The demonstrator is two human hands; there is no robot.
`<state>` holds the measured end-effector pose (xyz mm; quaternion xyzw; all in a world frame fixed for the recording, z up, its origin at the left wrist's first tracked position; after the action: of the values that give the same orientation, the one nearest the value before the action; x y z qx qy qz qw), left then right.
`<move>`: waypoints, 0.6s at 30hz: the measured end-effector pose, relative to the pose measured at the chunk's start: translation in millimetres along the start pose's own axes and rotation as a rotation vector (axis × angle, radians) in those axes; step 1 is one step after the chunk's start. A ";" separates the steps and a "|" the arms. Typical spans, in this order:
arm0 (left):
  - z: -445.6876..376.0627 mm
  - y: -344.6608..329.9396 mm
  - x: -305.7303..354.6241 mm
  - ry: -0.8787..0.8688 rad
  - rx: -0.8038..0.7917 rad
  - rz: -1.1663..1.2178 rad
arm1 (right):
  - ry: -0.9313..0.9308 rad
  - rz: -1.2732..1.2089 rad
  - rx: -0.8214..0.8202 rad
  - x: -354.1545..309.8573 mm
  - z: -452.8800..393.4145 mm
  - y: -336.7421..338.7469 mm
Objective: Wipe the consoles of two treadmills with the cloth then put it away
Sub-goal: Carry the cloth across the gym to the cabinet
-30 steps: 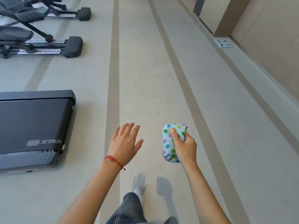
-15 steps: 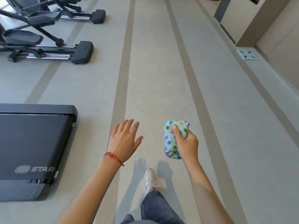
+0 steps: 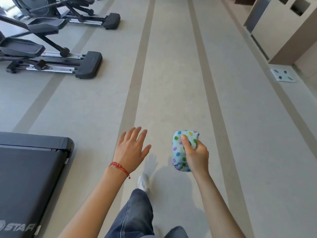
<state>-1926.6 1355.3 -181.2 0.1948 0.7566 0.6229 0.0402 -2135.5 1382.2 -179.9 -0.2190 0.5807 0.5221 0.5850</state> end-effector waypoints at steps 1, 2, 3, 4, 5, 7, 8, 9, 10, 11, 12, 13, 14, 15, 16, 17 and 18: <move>-24.0 -6.3 -8.0 -0.004 0.018 -0.003 | -0.006 0.010 0.002 -7.2 -22.4 -9.5; -49.1 -12.5 -17.0 -0.002 0.025 -0.013 | 0.008 0.016 0.008 -14.8 -46.6 -19.2; -74.4 -18.0 -26.6 -0.006 0.040 -0.018 | 0.025 0.019 0.015 -24.0 -70.4 -28.7; -99.6 -22.7 -35.8 -0.009 0.053 -0.013 | 0.035 0.025 0.019 -32.6 -94.4 -38.7; -124.8 -28.1 -44.6 -0.009 0.059 -0.005 | 0.037 0.026 0.019 -42.0 -118.7 -49.0; -175.5 -36.4 -61.3 0.000 0.047 0.002 | 0.039 0.030 0.028 -63.3 -167.0 -68.2; -201.1 -39.3 -69.7 0.003 0.042 0.010 | 0.041 0.031 0.030 -75.1 -190.9 -76.9; -225.6 -41.9 -78.4 0.001 0.050 0.010 | 0.042 0.035 0.028 -87.3 -214.0 -85.5; -249.8 -43.9 -87.1 -0.001 0.048 0.011 | 0.043 0.035 0.029 -100.6 -235.7 -93.7; -274.1 -45.0 -95.0 -0.008 0.057 0.007 | 0.046 0.031 0.032 -112.4 -256.4 -100.6; -297.4 -45.7 -102.1 -0.007 0.057 0.003 | 0.048 0.026 0.036 -121.4 -276.0 -106.4; -318.8 -47.1 -108.3 -0.008 0.070 -0.003 | 0.044 0.018 0.038 -128.3 -294.1 -111.3; -339.8 -48.4 -113.8 -0.006 0.075 0.002 | 0.040 0.009 0.044 -134.8 -311.4 -115.9; -359.6 -51.4 -118.8 -0.008 0.077 0.009 | 0.035 0.005 0.046 -140.3 -328.5 -120.1; -378.9 -54.4 -122.4 -0.008 0.072 0.017 | 0.029 0.006 0.048 -144.8 -345.8 -124.3; -398.2 -58.9 -126.0 -0.013 0.077 0.017 | 0.024 0.008 0.050 -148.8 -363.7 -128.2; -417.7 -64.1 -129.7 -0.014 0.079 0.016 | 0.021 0.010 0.053 -153.4 -382.3 -132.3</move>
<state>-1949.6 913.8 -173.9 0.2069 0.7788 0.5912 0.0328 -2159.6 950.2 -174.7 -0.2063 0.6015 0.5071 0.5818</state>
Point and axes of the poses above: each hand's wrist, its own z-axis away from the middle knuckle, its own y-axis out of the back of the hand, x = y × z, the point moved 5 cm from there along -z, towards the middle knuckle, and after that the axes turned 2 degrees about x, right-handed, at the moved point
